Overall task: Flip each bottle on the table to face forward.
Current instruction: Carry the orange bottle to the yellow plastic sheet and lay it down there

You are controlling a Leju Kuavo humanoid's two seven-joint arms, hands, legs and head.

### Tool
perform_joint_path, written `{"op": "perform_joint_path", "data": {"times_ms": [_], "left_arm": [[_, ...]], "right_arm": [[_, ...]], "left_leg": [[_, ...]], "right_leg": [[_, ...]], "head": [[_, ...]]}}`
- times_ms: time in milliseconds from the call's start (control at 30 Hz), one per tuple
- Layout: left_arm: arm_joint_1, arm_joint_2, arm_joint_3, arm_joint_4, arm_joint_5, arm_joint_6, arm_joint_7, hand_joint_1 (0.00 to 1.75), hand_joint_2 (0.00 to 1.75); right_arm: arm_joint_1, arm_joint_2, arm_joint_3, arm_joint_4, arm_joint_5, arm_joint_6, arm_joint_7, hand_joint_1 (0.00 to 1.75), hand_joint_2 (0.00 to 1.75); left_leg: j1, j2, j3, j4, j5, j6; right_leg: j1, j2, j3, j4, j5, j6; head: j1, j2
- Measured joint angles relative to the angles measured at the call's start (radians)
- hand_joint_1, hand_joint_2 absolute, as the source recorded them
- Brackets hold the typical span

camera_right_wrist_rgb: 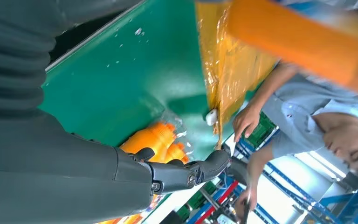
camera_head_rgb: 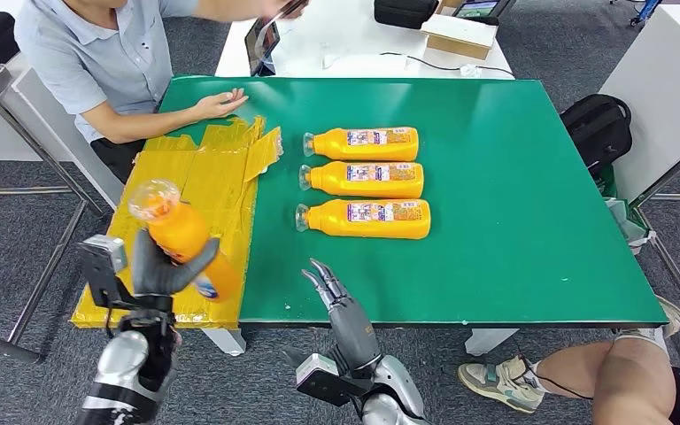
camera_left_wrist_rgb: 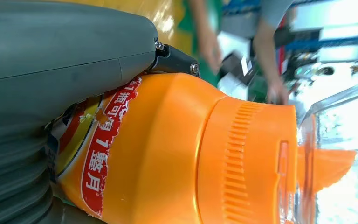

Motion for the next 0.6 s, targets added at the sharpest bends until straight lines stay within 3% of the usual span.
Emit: {"op": "perform_joint_path", "data": {"times_ms": [200,267,367,467,600], "left_arm": [[-0.029,0.045,0.055,-0.032,-0.09,0.008,0.02,1.75,1.75],[-0.041,0.06,0.058,-0.03,-0.252,0.072,0.036,1.75,1.75],[-0.075,0.089,0.05,0.005,-0.632,0.154,0.102,1.75,1.75],[-0.131,0.126,0.03,0.098,-0.883,0.088,0.164,1.75,1.75],[-0.185,0.159,0.003,0.23,-0.96,0.013,0.182,1.75,1.75]], "right_arm": [[0.0,-0.011,-0.021,0.005,-0.005,-0.003,-0.021,0.0,0.0],[0.0,-0.011,-0.028,0.007,0.001,0.003,-0.026,0.0,0.0],[-0.001,-0.01,-0.033,0.009,0.017,0.026,-0.03,0.0,0.0],[-0.001,-0.007,-0.034,0.004,0.029,0.052,-0.031,0.0,0.0],[-0.005,-0.002,-0.035,0.0,0.032,0.071,-0.03,0.0,0.0]], "left_leg": [[0.0,-0.001,0.0,0.0,0.0,0.0],[0.0,-0.001,0.0,0.0,0.0,0.0],[0.0,-0.001,0.0,0.0,0.0,0.0],[0.0,-0.001,0.0,0.0,0.001,-0.001],[0.0,0.003,0.0,0.0,0.001,-0.001]], "right_leg": [[0.0,0.0,0.0,0.0,0.0,0.0],[0.0,0.0,0.0,0.0,0.0,0.0],[0.0,0.0,0.0,0.0,0.0,0.0],[0.0,0.0,0.0,0.0,0.001,-0.001],[0.0,0.001,-0.002,0.0,0.002,-0.002]], "head": [[0.0,0.0],[0.0,0.0],[0.0,0.0],[0.0,0.0],[0.0,0.0]]}}
